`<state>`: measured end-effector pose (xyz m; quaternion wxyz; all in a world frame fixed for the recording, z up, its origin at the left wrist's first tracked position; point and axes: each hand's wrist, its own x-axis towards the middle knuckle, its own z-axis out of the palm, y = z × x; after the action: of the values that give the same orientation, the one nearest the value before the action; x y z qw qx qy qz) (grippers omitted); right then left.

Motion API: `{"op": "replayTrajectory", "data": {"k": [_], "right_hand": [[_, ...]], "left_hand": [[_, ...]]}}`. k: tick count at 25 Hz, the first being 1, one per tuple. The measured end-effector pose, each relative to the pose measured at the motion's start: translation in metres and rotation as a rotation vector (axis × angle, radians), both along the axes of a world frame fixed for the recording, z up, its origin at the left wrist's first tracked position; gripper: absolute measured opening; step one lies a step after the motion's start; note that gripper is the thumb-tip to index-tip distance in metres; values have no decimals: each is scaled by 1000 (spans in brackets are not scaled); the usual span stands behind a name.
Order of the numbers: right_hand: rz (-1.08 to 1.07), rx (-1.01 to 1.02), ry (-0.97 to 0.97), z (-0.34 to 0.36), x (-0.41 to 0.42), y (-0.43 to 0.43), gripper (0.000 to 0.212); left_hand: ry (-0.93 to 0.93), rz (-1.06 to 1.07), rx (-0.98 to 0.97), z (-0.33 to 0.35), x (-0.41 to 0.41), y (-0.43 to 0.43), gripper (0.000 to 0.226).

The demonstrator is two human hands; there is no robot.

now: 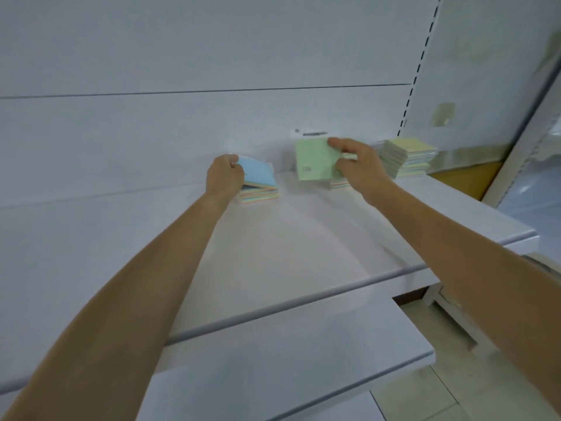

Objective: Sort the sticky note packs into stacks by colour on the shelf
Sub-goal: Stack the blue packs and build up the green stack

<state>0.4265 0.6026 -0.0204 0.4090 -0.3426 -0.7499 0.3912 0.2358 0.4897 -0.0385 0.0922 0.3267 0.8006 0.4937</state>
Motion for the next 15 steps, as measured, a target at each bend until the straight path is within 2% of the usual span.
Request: {"op": "replayTrajectory", "data": {"k": [6, 10, 15], "right_hand": [[-9, 14, 102, 34, -4, 57, 45], [-4, -93, 105, 40, 3, 98, 42], [44, -33, -95, 32, 7, 117, 40]], "left_hand": [[140, 71, -187, -9, 5, 13, 40], [181, 171, -290, -10, 10, 21, 44], [364, 276, -195, -3, 38, 36, 38]]}}
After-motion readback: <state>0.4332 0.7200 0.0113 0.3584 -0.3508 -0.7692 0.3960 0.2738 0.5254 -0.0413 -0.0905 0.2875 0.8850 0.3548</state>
